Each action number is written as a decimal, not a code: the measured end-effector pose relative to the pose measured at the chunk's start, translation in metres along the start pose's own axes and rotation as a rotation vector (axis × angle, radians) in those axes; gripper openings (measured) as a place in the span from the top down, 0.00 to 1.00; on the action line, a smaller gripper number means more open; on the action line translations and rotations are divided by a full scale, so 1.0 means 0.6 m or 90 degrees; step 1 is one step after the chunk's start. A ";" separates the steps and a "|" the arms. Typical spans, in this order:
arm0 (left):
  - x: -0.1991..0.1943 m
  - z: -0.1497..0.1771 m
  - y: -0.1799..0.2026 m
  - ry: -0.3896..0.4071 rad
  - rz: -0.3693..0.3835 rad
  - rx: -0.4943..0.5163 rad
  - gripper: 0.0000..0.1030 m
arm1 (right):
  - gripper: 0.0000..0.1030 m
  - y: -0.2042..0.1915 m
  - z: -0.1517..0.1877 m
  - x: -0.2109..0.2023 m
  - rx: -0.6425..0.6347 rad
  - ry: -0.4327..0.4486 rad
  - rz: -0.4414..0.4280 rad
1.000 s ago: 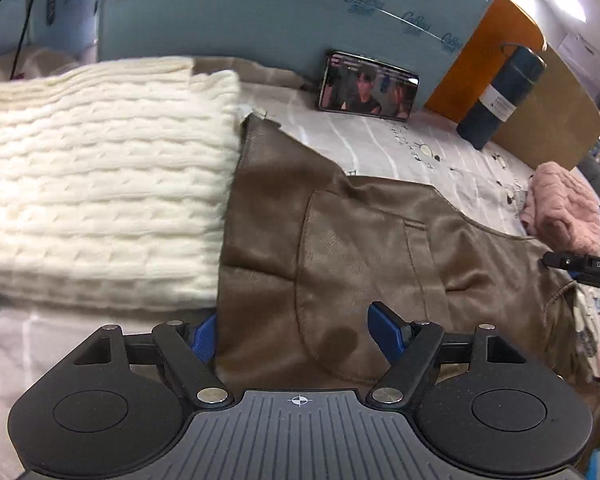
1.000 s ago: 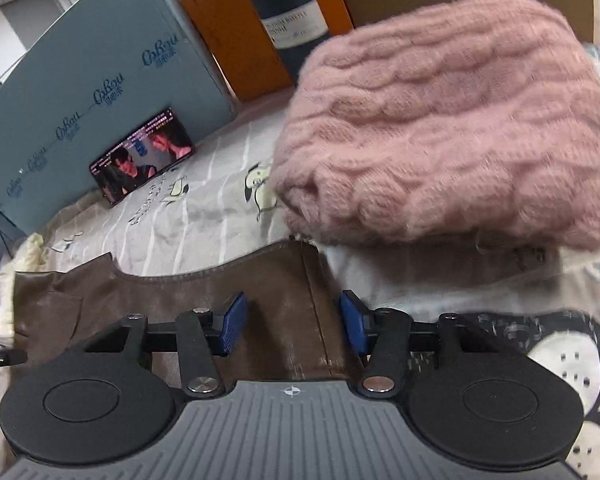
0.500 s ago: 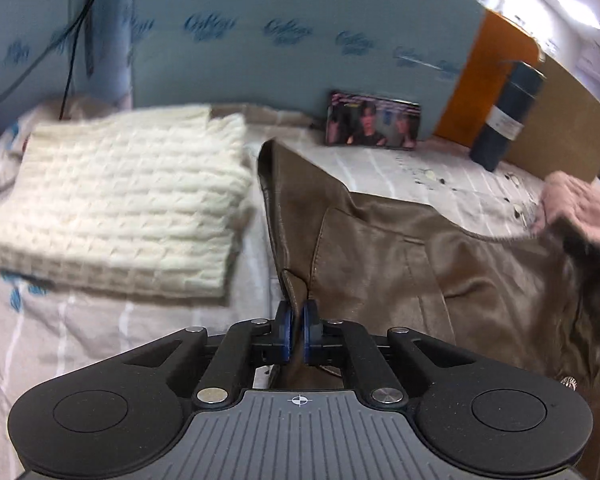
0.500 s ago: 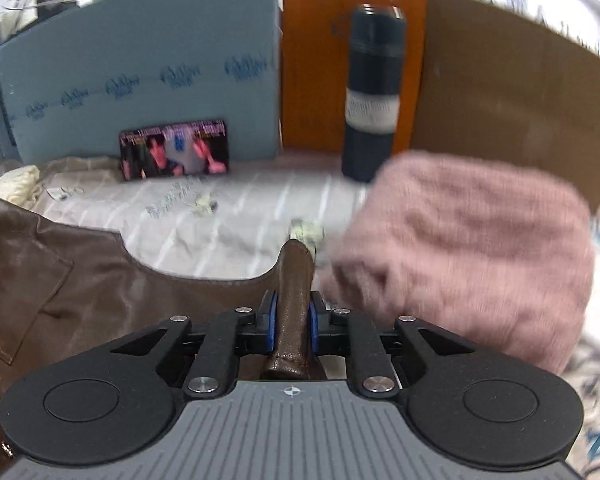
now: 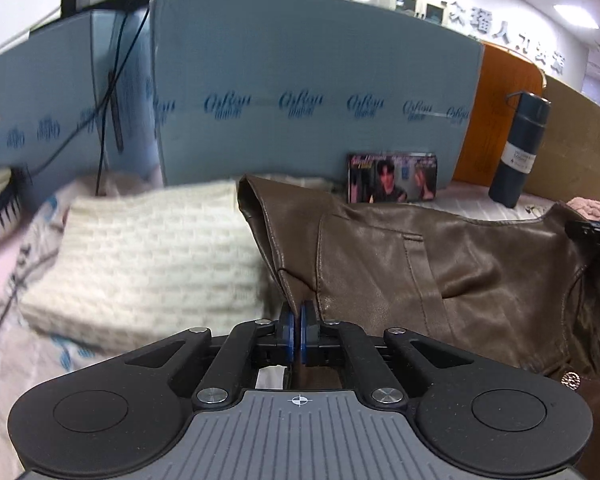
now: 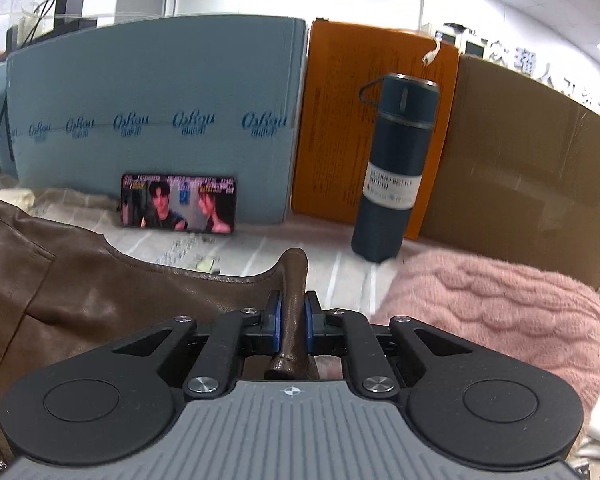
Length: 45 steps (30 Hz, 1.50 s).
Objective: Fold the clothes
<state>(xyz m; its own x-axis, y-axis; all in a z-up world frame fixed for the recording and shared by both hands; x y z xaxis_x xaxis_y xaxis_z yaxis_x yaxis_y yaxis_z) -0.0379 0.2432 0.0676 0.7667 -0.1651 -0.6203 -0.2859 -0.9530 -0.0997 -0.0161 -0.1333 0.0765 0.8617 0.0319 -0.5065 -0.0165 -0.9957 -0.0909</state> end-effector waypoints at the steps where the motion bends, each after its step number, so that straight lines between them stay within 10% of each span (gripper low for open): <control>1: 0.001 -0.005 -0.002 0.003 -0.001 0.004 0.99 | 0.90 0.000 -0.002 0.006 0.000 0.003 -0.001; 7: 0.054 -0.005 -0.019 -0.035 -0.005 0.035 0.95 | 0.88 0.002 -0.009 0.052 -0.023 -0.027 -0.008; 11: 0.046 -0.001 -0.034 -0.052 -0.027 0.006 0.81 | 0.48 0.004 -0.009 0.035 -0.037 -0.026 0.010; 15: -0.004 0.003 -0.060 -0.030 -0.040 -0.039 0.61 | 0.40 0.017 -0.011 -0.021 -0.015 0.000 0.024; 23: -0.066 0.089 -0.060 -0.092 0.105 -0.124 0.30 | 0.34 0.013 0.047 -0.122 0.068 -0.100 -0.122; 31: -0.053 0.143 0.004 -0.140 0.108 -0.061 0.35 | 0.45 -0.072 0.137 -0.097 0.026 -0.251 -0.205; 33: -0.052 0.141 0.025 -0.135 0.074 0.017 0.64 | 0.56 -0.086 0.158 -0.097 -0.007 -0.267 -0.192; 39: -0.064 0.130 0.054 -0.090 -0.003 0.143 0.95 | 0.95 -0.086 0.190 -0.125 -0.051 -0.219 -0.137; 45: -0.077 0.094 0.061 -0.022 -0.036 0.194 0.98 | 0.96 -0.083 0.183 -0.133 -0.038 -0.160 -0.108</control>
<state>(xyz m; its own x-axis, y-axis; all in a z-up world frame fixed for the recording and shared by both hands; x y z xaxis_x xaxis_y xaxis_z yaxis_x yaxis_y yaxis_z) -0.1163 0.2302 0.0488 0.7677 -0.1011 -0.6328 -0.4070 -0.8397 -0.3596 -0.1398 -0.0769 0.0270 0.6972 0.2114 -0.6849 0.1530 -0.9774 -0.1460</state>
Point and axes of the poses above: each gripper's, at about its wrist camera, not at the fingertips, and x roughly the way its jaws point, y to its right, z to its underside, the point moved 3 cm from there along x, roughly the way its jaws point, and after that the axes turned 12 degrees about x, right-handed, at the moved point
